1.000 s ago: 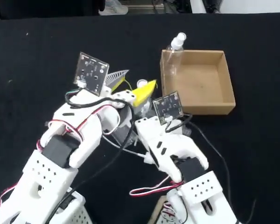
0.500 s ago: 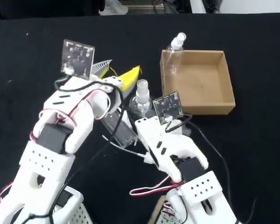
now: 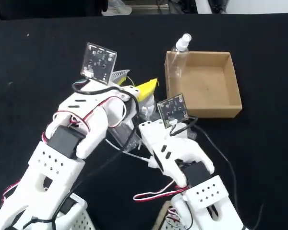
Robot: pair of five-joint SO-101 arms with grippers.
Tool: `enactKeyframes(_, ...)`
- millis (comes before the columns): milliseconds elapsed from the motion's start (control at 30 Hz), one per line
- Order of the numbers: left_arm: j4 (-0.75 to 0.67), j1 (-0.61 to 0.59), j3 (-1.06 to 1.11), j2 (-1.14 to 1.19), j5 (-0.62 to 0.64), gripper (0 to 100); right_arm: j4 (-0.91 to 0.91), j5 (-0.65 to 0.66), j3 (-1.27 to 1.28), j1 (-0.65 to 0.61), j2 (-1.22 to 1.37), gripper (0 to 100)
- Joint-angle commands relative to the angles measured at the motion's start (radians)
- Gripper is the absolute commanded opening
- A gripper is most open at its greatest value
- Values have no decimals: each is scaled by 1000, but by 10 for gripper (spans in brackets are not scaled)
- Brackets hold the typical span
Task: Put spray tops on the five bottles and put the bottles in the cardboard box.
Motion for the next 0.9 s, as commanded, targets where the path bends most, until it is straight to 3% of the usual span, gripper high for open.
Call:
enactKeyframes(0, 5, 19, -10, -32, -11, 242, -2, 6, -25, 25, -22, 11)
enactKeyframes(200, 0, 15, -24, -34, -11, 242, -2, 6, -25, 26, -22, 11)
enactKeyframes(400, 8, -117, -70, -158, -11, 242, 5, 6, -28, 26, -22, 11)
enactKeyframes(600, 2, -271, 107, -273, -11, 242, 94, 0, -116, 87, -22, 11)
enactKeyframes(700, -112, -292, 289, -281, -9, 242, 112, -3, -171, 190, -12, 10)
enactKeyframes(867, -555, -292, 654, -279, -9, 242, 103, -54, -209, 351, -10, 10)
